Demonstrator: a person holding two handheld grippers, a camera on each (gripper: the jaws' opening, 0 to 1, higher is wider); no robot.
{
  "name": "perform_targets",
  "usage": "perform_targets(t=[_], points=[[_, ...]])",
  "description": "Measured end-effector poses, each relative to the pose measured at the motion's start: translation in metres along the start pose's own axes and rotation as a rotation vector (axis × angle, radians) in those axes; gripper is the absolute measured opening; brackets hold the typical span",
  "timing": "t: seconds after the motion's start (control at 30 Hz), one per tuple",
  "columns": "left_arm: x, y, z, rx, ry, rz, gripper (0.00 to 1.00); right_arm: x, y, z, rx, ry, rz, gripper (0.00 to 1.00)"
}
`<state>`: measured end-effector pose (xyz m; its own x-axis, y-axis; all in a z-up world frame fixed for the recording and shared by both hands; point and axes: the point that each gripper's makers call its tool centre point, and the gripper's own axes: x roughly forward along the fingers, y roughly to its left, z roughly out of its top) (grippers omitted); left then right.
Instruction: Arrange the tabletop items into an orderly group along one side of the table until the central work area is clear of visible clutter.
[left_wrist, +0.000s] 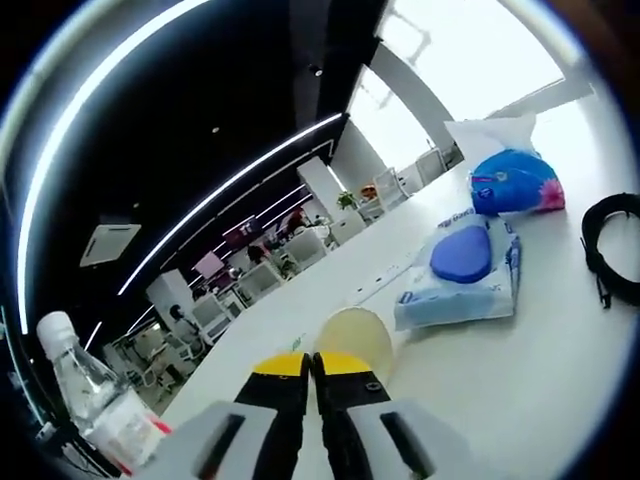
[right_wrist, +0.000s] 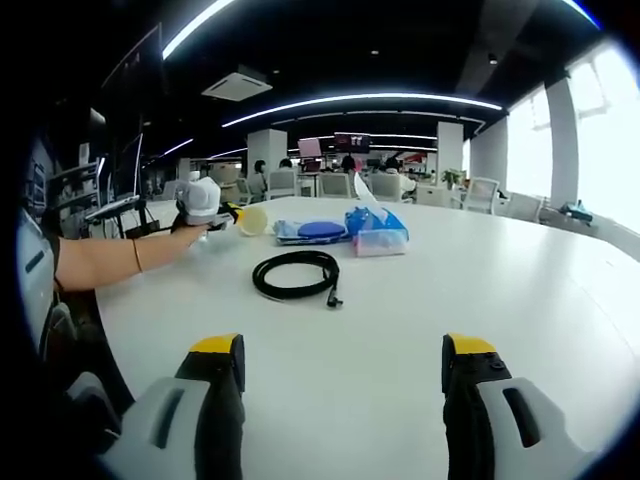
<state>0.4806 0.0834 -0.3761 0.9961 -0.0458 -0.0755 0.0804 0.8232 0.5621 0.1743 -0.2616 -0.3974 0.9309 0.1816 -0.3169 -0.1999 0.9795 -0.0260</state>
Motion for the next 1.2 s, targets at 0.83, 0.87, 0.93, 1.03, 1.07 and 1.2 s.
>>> perform_targets(t=[0.83, 0.87, 0.93, 1.03, 1.07, 1.2], points=[[-0.005, 0.007, 0.002, -0.059, 0.019, -0.011, 0.01, 0.003, 0.000, 0.000, 0.002, 0.001, 0.006, 0.78], [-0.005, 0.007, 0.002, -0.060, 0.019, -0.012, 0.01, 0.004, 0.000, 0.000, 0.001, 0.001, 0.007, 0.78], [-0.006, 0.008, 0.002, -0.060, 0.020, -0.010, 0.01, 0.003, 0.001, 0.000, 0.001, -0.001, 0.009, 0.78], [-0.006, 0.009, 0.001, -0.076, 0.032, -0.016, 0.01, 0.003, 0.001, 0.000, 0.000, -0.001, 0.008, 0.78], [-0.006, 0.009, 0.000, -0.078, 0.035, -0.015, 0.01, 0.003, 0.001, 0.000, 0.000, -0.001, 0.007, 0.78], [-0.007, 0.012, 0.000, -0.091, 0.044, -0.013, 0.00, 0.003, 0.000, 0.000, 0.001, -0.002, 0.006, 0.78]])
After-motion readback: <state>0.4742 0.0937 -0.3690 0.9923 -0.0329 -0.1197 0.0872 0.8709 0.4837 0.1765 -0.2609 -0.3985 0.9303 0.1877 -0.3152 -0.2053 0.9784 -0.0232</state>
